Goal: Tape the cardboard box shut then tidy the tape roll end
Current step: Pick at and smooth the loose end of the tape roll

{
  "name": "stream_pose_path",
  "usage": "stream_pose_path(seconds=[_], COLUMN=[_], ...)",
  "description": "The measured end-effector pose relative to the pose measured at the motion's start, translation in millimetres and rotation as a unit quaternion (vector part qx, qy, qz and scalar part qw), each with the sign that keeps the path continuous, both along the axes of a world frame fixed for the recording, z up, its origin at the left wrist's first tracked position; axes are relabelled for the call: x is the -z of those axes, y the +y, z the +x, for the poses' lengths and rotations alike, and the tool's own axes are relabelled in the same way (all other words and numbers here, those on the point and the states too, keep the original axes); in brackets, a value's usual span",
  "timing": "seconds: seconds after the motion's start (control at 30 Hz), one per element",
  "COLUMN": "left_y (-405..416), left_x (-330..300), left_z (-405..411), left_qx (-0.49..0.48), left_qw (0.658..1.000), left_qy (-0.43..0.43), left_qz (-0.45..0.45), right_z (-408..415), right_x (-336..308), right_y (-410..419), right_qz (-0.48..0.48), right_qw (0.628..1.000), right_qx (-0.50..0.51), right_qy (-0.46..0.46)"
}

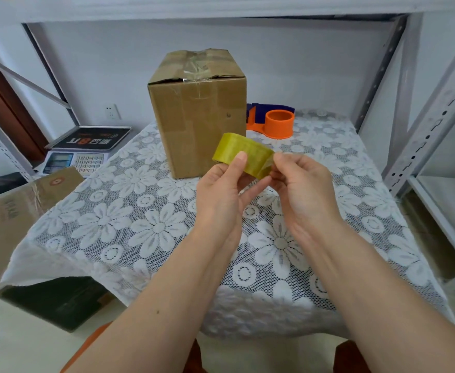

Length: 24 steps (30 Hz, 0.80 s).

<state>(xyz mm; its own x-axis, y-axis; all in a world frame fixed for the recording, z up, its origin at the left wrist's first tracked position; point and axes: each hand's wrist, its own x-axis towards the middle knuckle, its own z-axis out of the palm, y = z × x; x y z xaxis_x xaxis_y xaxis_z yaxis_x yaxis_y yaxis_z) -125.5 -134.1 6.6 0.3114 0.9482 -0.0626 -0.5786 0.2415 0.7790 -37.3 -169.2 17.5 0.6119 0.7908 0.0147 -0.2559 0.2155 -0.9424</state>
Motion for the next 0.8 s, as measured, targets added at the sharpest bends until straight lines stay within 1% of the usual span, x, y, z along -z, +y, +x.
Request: stream_pose_path(seconds=[0.17, 0.33, 0.57, 0.6, 0.63, 0.73, 0.8], left_y=[1, 2, 3, 4, 5, 6, 5], left_x=[-2, -3, -4, -4, -4, -4, -4], left_z=[-2, -3, -4, -4, -5, -5, -4], left_qx=[-0.004, -0.01, -0.016, -0.021, -0.027, -0.042, -0.048], left_qw=[0.999, 0.999, 0.996, 0.996, 0.995, 0.995, 0.997], left_qy=[-0.021, -0.022, -0.046, -0.052, -0.059, -0.054, -0.032], left_qz=[-0.034, -0.047, -0.072, -0.074, -0.075, -0.067, -0.051], right_z=[-3, -4, -9, -11, -13, -16, -15], right_x=[2, 5, 6, 6, 7, 9, 9], right_y=[-1, 1, -1, -2, -3, -4, -3], right_qz=[0.016, 0.021, 0.042, 0.041, 0.03, -0.027, -0.043], right_qw=[1.0, 1.0, 0.999, 0.999, 0.999, 0.986, 0.977], right_qx=[-0.007, -0.007, 0.001, 0.002, 0.004, 0.023, 0.036], right_qy=[0.003, -0.006, 0.02, 0.011, -0.016, -0.164, -0.204])
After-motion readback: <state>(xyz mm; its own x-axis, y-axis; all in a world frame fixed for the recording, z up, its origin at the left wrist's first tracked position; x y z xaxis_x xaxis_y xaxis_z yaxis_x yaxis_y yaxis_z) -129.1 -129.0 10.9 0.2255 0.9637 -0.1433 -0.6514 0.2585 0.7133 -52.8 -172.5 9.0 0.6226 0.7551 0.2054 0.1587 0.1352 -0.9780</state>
